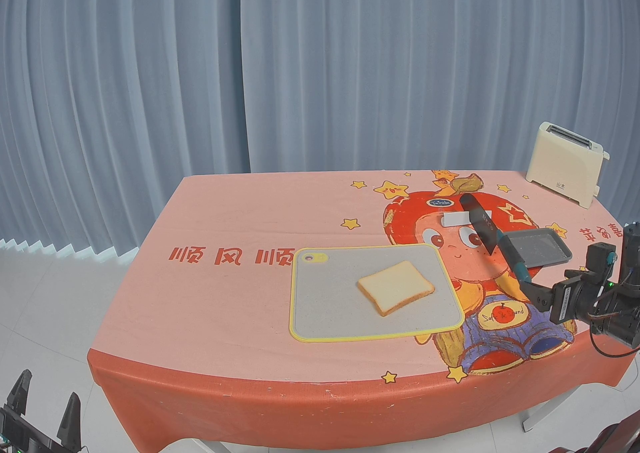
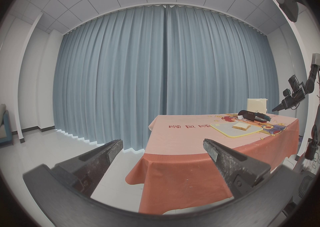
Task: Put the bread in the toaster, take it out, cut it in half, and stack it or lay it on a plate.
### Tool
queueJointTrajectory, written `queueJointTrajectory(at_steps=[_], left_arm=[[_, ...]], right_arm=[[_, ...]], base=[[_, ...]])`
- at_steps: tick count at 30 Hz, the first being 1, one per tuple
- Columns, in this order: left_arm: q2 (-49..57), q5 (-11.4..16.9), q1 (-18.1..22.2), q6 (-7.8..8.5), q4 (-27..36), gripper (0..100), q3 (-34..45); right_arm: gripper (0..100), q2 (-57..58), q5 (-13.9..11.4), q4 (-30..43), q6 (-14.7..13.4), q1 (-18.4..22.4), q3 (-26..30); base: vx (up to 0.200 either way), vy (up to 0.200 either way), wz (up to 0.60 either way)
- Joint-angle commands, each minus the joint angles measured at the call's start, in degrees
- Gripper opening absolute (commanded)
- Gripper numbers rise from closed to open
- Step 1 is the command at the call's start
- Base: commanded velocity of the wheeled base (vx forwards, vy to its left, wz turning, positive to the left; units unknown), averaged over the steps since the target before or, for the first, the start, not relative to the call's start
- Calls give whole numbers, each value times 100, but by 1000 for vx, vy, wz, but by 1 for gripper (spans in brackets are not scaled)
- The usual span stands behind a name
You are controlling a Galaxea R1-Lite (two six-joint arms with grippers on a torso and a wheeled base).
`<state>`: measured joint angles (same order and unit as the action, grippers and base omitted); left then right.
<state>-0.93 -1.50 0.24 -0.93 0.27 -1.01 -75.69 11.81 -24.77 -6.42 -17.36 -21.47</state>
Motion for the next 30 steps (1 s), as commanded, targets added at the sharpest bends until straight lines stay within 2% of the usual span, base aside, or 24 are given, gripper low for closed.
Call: queueJointTrajectory(at_steps=[1,7,18,21,27,28,30], left_arm=[[93,1,2,-4,0,100,92],[93,1,2,-4,0,100,92],[93,1,2,-4,0,100,101],[93,1,2,-4,0,100,92],[93,1,2,-4,0,100,92],[93,-8,2,-4,0,100,101],[93,1,2,-4,0,100,101]], right_arm=[[100,-104,-4,-45,1,119,-42],[100,239,-21,34,18,330,-121],[100,388,-39,25,36,321,-147],[100,441,-258,69,62,321,-402],[100,345,-469,271,159,532,-833],[100,195,-672,377,185,664,-1070],[100,63,-856,394,185,734,-1263]], base=[[0,0,0],[0,0,0],[0,0,0],[0,0,0],[0,0,0],[0,0,0],[0,0,0]])
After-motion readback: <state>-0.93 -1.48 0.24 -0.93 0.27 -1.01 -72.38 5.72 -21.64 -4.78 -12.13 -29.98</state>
